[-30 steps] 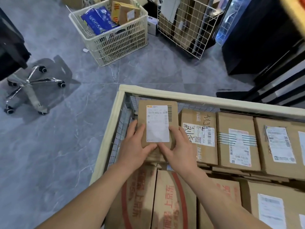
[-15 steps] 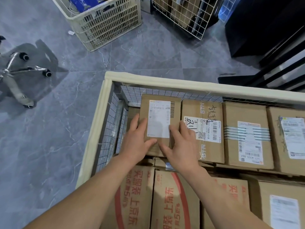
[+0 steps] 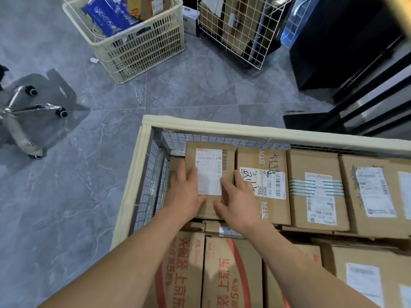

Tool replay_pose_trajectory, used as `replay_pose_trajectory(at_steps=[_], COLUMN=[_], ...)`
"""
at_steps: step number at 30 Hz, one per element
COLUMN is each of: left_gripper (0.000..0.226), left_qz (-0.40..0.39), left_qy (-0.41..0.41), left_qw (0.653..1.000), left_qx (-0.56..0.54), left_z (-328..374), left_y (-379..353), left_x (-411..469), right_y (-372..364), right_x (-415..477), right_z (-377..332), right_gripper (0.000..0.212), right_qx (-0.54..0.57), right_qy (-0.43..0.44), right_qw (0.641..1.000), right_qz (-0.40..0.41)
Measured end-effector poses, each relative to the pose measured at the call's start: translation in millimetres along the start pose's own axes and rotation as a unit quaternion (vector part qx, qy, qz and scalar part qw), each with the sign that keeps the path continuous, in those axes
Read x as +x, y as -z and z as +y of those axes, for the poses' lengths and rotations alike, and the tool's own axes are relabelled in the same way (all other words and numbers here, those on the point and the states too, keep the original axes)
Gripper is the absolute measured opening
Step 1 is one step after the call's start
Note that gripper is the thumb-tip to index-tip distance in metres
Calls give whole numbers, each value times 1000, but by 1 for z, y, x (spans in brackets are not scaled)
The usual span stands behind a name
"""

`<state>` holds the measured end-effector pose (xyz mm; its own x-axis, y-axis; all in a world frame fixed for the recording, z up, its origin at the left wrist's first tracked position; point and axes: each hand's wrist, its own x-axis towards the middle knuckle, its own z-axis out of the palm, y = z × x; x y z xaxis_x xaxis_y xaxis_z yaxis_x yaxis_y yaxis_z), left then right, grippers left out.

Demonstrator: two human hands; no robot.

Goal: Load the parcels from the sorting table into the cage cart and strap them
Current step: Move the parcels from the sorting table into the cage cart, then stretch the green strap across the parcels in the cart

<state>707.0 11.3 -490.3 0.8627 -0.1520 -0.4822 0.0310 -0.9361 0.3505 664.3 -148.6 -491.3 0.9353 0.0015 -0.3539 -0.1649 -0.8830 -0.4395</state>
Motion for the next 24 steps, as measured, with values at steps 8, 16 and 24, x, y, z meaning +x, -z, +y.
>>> replay_pose_trajectory(at_steps=[8, 16, 24], left_gripper=[80, 85, 87], left_qz=[39, 159, 314], left_qy=[-67, -222, -375], left_qw=[993, 954, 868], left_qx=[87, 120, 84], left_z=[24, 103, 216], left_y=[52, 159, 259], left_x=[-28, -100, -174], right_y=[64, 180, 339], right_x=[-20, -87, -184], right_z=[-19, -52, -60], right_gripper=[58, 74, 73], right_qx=[20, 1, -55], right_qy=[12, 45, 59], right_qw=[998, 965, 889], right_qz=[57, 260, 451])
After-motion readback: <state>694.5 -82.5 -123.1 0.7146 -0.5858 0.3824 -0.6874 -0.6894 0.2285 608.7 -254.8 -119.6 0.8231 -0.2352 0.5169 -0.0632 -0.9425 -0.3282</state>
